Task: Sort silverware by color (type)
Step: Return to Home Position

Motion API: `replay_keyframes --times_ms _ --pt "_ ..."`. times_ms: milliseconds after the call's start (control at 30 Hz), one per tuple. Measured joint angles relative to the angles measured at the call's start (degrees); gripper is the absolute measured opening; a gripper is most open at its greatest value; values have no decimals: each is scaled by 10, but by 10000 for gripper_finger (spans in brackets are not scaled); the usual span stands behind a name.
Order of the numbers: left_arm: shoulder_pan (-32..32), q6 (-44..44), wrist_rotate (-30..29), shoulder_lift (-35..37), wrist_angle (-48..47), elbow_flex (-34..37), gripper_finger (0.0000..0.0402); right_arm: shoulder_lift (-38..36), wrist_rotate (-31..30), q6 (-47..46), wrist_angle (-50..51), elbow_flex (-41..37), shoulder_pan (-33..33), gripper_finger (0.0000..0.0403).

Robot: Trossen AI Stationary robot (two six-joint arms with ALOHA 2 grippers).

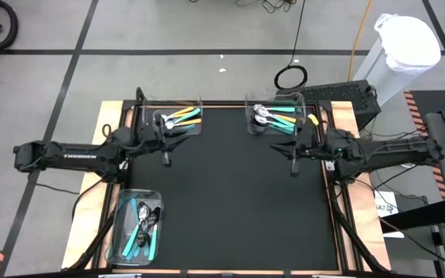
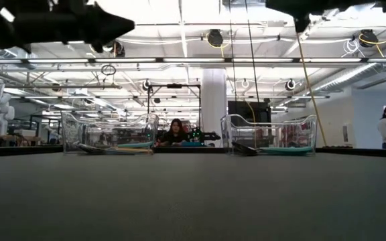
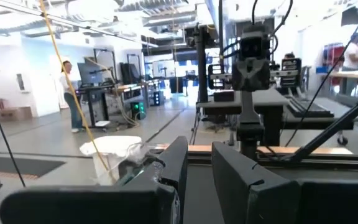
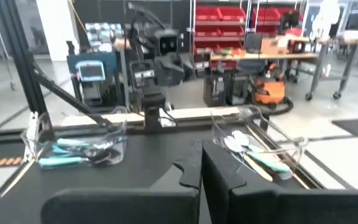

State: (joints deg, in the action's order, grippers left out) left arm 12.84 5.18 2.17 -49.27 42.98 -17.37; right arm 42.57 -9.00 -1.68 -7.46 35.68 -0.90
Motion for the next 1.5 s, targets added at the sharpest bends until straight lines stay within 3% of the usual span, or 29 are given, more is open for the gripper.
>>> replay_keyframes --times_ms 133,400,533,900,1500 --pt "0 -24 -1 35 34 58 73 -36 0 -9 -38 -58 0 0" --pt "-1 -79 -6 43 202 170 73 -97 0 -58 -141 -188 0 0" --pt "-1 -79 -5 60 172 169 73 -163 0 -71 -152 -236 0 0" --pt "-1 -79 7 116 110 170 73 -342 0 -88 26 -242 0 0" --pt "-1 -92 7 119 82 170 73 -355 2 -124 -43 -331 0 0"
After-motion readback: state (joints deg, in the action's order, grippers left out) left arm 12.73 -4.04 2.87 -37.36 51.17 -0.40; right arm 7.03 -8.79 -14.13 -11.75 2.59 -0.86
